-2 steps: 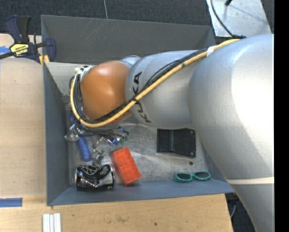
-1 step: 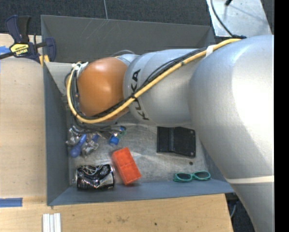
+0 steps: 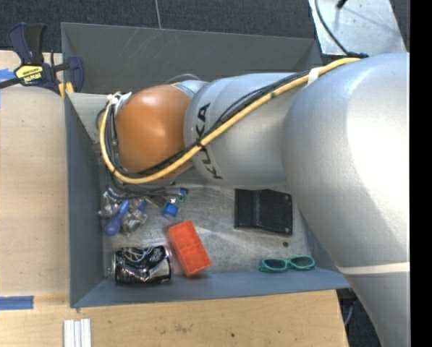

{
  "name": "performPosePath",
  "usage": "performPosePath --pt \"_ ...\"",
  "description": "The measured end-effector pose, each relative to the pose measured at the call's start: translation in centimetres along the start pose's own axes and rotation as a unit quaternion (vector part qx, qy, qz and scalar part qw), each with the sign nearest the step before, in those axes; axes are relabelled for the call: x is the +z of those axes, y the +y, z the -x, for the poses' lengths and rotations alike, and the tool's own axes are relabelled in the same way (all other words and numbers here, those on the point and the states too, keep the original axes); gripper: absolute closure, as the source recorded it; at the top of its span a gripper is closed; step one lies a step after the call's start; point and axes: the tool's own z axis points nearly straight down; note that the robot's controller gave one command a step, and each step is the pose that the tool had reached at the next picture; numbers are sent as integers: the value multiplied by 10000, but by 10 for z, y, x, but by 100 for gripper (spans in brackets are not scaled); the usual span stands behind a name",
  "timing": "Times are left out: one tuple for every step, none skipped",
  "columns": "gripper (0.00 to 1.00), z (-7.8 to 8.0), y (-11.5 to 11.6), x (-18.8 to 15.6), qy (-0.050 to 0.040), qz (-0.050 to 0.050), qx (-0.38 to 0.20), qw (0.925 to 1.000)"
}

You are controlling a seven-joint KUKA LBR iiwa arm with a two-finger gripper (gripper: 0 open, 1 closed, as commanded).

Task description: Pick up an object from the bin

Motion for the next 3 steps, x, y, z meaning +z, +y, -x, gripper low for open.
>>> performPosePath --pt "100 -1 0 -4 15 5 -17 10000" --pt "100 0 0 -11 29 7 -4 10000" --pt "100 -1 0 -19 46 14 2 10000"
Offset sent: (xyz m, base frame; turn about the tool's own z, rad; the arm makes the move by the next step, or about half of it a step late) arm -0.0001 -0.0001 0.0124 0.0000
